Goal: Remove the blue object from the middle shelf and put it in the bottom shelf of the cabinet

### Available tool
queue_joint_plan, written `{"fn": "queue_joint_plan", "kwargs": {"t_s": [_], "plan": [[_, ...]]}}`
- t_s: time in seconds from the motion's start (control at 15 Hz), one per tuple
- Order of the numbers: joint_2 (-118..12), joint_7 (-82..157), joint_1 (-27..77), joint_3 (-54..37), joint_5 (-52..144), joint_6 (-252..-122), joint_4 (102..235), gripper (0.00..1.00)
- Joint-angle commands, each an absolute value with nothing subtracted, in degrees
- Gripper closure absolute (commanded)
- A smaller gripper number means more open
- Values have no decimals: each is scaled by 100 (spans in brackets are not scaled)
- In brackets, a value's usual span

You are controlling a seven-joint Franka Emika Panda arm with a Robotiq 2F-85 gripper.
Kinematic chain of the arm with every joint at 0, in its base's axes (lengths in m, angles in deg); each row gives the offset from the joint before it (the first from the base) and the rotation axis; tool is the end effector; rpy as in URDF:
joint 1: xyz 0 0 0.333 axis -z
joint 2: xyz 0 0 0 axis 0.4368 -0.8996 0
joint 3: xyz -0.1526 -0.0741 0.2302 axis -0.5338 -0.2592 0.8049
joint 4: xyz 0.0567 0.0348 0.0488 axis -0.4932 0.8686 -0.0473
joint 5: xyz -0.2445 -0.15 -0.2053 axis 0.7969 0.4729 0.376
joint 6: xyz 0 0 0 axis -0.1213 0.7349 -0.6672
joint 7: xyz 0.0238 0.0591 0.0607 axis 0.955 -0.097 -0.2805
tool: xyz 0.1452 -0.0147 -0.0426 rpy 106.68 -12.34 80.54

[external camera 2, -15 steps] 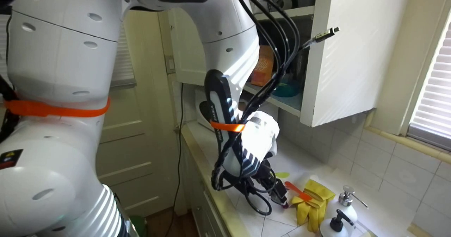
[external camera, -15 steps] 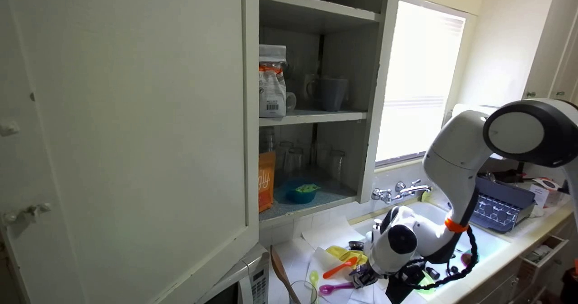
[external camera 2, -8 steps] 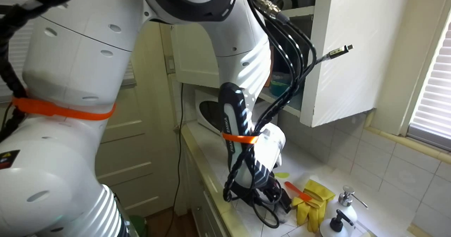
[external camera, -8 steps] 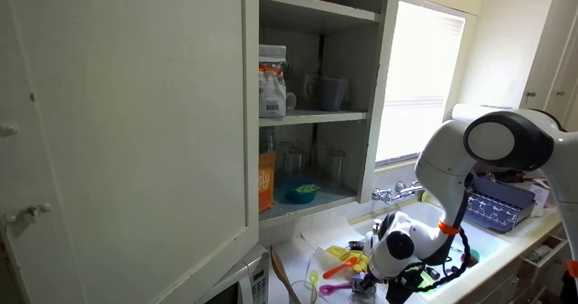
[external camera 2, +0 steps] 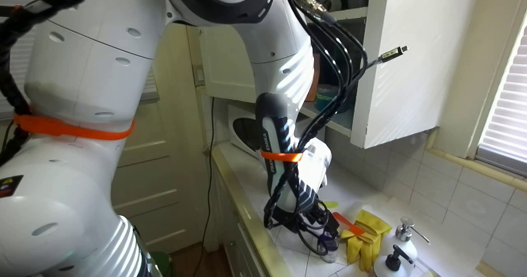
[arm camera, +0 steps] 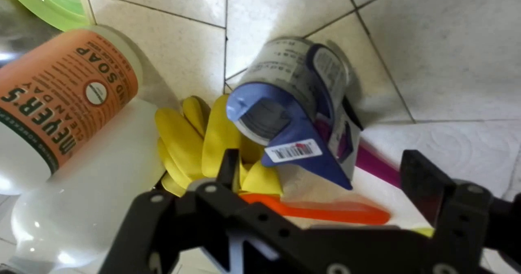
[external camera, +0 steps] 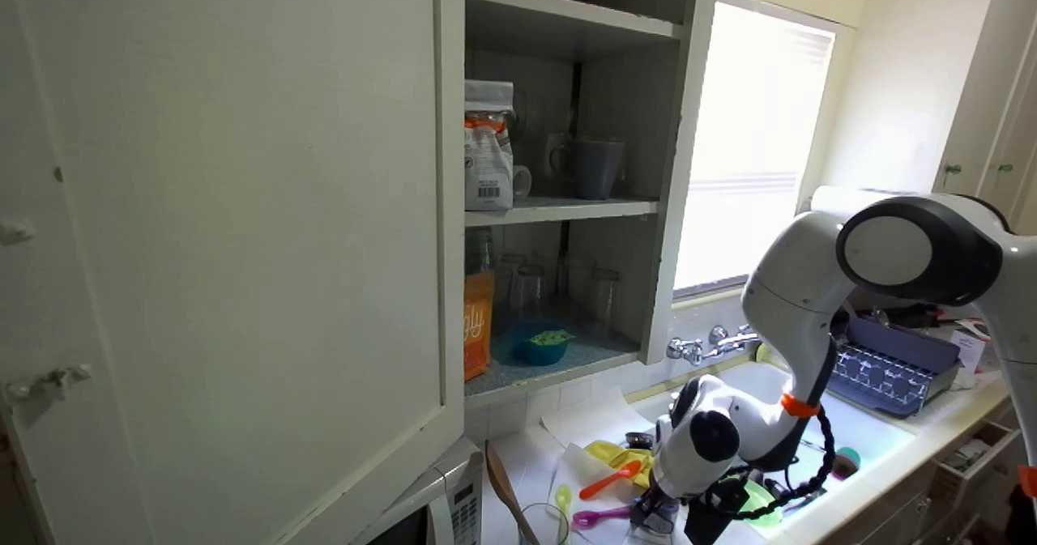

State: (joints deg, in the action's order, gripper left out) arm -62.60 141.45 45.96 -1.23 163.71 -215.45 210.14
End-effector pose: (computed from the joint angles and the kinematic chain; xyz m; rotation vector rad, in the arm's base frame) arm 0.4234 -0.0876 0.0905 2.7321 -0.1854 0.5821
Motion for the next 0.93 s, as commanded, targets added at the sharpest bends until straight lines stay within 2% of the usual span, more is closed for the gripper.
{"fn": "queue_joint_plan", "kwargs": {"t_s": [0.0, 0.4, 0.8, 0.87], "plan": [[-5831, 13051, 4331, -299, 15136, -21927, 21513, 0], [-5051, 11087, 3985, -285, 12392, -21990, 22621, 0], [-4148, 9273, 4752, 1034, 9779, -21925, 23788, 0], [-4605, 9039, 4798, 1300, 9335, -21775, 23293, 0]]}}
